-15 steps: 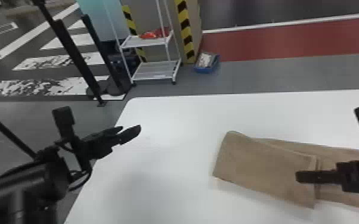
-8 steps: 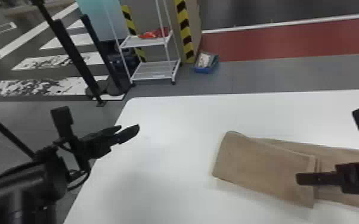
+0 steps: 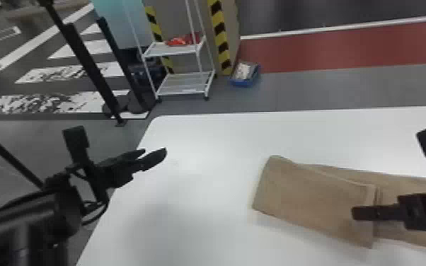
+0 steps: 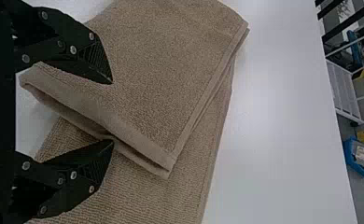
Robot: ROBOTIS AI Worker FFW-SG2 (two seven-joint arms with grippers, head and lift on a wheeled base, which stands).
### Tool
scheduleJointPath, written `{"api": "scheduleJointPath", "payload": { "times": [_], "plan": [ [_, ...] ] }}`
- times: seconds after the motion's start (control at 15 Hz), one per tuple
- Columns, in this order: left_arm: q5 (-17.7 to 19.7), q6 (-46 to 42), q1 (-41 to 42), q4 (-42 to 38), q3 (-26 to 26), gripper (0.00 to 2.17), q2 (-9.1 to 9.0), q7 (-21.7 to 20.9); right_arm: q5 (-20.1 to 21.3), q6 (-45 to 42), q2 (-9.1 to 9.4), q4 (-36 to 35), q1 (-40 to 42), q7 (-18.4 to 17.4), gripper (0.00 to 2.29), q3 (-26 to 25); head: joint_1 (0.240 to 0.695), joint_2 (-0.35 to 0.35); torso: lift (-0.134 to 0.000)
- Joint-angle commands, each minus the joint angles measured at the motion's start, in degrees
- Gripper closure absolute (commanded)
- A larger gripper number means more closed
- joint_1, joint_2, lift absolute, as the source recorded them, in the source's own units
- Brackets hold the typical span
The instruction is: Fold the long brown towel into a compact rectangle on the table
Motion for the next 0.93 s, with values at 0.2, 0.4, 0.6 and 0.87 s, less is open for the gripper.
{"api": "scheduleJointPath", "payload": {
  "times": [0.2, 0.4, 0.6, 0.87],
  "plan": [
    [0.03, -0.24, -0.01, 0.19, 0.02, 0.06, 0.09, 0.00, 0.81, 0.12, -0.18, -0.59, 0.58, 1.39, 0.51, -0.17, 0.695, 0.321, -0.124],
    [0.03, -0.24, -0.01, 0.19, 0.10, 0.06, 0.18, -0.08, 1.78, 0.12, -0.70, -0.67, 0.32, 2.89, 0.51, -0.35, 0.695, 0.320, -0.124],
    [0.03, -1.12, -0.01, 0.63, 0.02, 0.06, 0.35, -0.08, 2.04, 0.12, -0.97, -0.67, 0.41, 3.15, 0.50, -0.35, 0.695, 0.315, -0.124],
    [0.03, -1.29, -0.10, 0.81, -0.07, 0.06, 0.44, 0.00, 2.66, 0.12, -1.32, -0.67, -0.03, 4.21, 0.51, -0.43, 0.695, 0.312, -0.124]
  ]
}}
